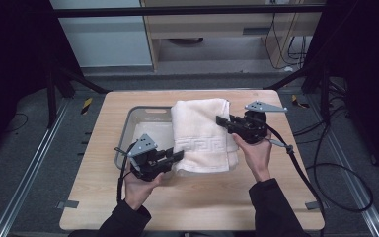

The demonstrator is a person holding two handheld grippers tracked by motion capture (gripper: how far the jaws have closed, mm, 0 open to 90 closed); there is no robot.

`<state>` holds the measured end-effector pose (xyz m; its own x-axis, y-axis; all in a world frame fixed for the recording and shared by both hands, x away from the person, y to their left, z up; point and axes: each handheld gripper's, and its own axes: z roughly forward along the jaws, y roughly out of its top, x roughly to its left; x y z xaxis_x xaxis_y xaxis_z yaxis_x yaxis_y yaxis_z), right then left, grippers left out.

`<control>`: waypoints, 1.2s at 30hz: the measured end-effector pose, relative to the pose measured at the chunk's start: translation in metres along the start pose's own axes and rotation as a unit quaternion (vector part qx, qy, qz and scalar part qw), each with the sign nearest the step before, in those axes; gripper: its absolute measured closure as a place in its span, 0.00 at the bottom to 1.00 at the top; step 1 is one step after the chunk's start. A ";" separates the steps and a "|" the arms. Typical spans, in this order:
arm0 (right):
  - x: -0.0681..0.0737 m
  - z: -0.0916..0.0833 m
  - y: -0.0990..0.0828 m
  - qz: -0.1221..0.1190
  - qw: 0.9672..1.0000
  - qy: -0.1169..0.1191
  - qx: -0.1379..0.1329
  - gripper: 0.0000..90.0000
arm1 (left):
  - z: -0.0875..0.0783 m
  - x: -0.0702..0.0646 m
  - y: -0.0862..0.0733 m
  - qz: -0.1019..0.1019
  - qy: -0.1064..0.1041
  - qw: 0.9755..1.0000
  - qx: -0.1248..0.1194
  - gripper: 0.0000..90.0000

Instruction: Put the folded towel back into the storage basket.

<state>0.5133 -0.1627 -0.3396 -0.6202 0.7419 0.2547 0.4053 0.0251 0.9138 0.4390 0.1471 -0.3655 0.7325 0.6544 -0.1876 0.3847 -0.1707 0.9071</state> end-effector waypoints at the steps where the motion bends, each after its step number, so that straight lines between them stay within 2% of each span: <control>1: 0.001 0.001 0.001 -0.002 1.000 0.000 0.000 0.77 | -0.001 0.001 0.000 0.000 0.001 1.000 0.000 0.81; 15: 0.012 0.016 0.012 -0.007 1.000 0.003 -0.002 0.77 | -0.013 0.010 0.003 -0.002 0.021 1.000 -0.012 0.81; 36: 0.032 0.046 0.024 -0.012 1.000 0.009 0.004 0.77 | -0.037 0.032 0.002 -0.019 0.044 0.999 -0.024 0.81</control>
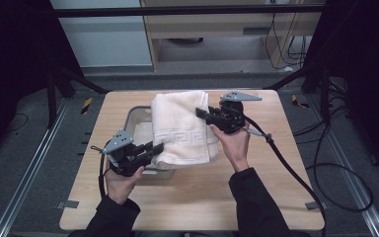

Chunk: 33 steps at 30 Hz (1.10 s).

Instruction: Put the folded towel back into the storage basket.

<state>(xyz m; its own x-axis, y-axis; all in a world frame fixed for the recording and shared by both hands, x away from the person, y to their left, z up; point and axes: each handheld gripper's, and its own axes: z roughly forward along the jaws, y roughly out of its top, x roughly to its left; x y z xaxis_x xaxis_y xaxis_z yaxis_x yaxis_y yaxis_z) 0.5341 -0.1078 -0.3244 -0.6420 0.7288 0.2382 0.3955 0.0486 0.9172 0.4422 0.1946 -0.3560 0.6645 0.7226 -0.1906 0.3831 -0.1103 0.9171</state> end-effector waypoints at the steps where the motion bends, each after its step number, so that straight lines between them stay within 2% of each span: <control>1: 0.001 0.002 0.001 -0.001 1.000 0.001 0.001 0.77 | -0.001 0.001 0.000 -0.001 0.001 1.000 0.000 0.81; 21: 0.027 0.039 0.017 -0.019 1.000 0.007 0.011 0.76 | -0.026 0.025 0.000 -0.021 0.033 0.999 -0.014 0.81; 33: 0.035 0.058 0.020 -0.021 1.000 0.014 0.016 0.76 | -0.035 0.039 -0.002 -0.026 0.050 0.998 -0.015 0.81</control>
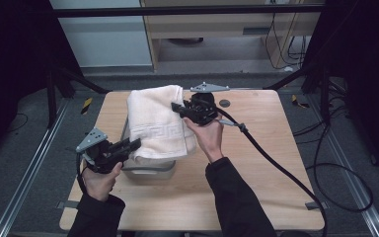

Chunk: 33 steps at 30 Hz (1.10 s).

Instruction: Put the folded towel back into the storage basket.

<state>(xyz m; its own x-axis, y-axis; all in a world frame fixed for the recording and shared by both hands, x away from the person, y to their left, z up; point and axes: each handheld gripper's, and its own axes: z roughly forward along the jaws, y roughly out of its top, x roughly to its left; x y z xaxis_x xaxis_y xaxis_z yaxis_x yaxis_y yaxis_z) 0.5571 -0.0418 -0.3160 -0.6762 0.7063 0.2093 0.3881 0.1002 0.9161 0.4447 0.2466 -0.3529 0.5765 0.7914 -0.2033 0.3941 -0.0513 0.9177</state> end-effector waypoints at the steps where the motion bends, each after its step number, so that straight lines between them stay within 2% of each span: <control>1: 0.001 0.002 0.000 0.000 1.000 0.000 0.001 0.76 | 0.000 0.001 0.000 -0.001 0.002 1.000 -0.001 0.81; 10: 0.008 0.016 0.003 -0.001 1.000 0.002 0.000 0.77 | -0.006 0.013 0.000 -0.008 0.017 1.000 -0.005 0.81; 15: 0.012 0.026 0.004 -0.001 1.000 0.000 0.003 0.77 | -0.007 0.021 -0.001 -0.009 0.031 0.999 -0.001 0.81; 20: 0.015 0.035 0.003 0.004 1.000 0.000 0.007 0.77 | -0.009 0.028 -0.002 -0.015 0.036 0.999 0.002 0.81; 33: 0.017 0.056 -0.010 0.014 1.000 -0.010 0.023 0.77 | -0.005 0.043 -0.011 -0.019 0.055 0.998 0.030 0.81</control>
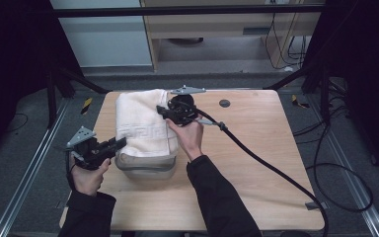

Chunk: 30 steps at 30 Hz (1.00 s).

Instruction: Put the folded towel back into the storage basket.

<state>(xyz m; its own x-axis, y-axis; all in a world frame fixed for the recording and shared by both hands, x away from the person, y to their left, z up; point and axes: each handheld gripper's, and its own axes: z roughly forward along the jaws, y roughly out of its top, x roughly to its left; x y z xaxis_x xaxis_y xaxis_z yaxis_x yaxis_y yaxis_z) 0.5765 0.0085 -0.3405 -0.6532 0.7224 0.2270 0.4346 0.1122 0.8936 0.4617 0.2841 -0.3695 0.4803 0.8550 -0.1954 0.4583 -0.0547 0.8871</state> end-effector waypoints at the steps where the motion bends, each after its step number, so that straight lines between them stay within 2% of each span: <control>1: 0.000 0.004 -0.003 0.002 1.000 0.000 0.002 0.76 | 0.001 0.002 -0.001 0.002 0.003 1.000 0.004 0.81; 8: -0.001 0.015 -0.011 0.003 1.000 -0.005 0.010 0.76 | 0.006 0.008 -0.006 0.003 0.012 1.000 0.019 0.81; 15: -0.004 0.031 -0.027 0.004 1.000 -0.017 0.025 0.76 | 0.018 0.014 -0.015 0.005 0.022 0.999 0.044 0.81; 30: -0.012 0.045 -0.047 0.011 0.999 -0.032 0.042 0.76 | 0.034 0.019 -0.025 0.011 0.028 0.997 0.069 0.81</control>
<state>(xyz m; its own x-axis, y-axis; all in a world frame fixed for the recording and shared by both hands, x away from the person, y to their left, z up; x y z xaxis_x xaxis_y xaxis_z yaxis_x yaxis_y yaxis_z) 0.5921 0.0254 -0.4027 -0.6029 0.7674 0.2180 0.5002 0.1507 0.8527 0.4845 0.2839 -0.4099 0.4504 0.8802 -0.1496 0.5488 -0.1407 0.8241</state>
